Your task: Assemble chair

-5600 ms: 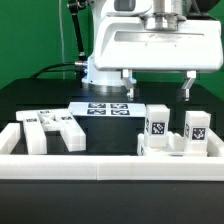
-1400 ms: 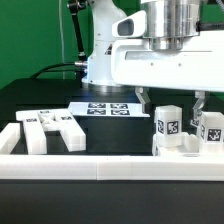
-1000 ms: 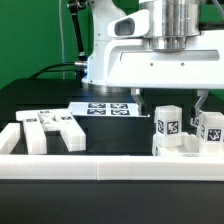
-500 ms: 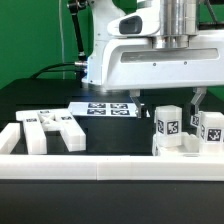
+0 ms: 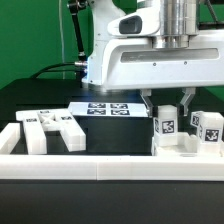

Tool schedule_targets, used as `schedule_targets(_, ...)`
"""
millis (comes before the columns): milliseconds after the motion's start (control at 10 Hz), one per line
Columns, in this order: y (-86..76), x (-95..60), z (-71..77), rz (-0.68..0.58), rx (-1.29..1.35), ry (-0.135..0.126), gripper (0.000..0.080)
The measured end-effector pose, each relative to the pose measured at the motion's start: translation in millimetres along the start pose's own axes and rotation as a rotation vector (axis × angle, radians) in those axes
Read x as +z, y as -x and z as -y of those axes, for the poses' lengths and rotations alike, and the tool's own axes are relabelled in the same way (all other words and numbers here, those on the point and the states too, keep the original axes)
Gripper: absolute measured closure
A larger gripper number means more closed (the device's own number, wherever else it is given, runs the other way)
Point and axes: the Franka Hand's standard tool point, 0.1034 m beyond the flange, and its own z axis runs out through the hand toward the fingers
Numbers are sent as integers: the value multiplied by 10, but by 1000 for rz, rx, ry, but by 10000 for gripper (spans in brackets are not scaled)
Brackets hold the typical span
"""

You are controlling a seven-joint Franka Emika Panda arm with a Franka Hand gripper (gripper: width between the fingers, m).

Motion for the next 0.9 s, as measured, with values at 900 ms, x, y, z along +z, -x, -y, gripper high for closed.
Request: schedule_targets(900,18,20,-35,-10,792,-12,509)
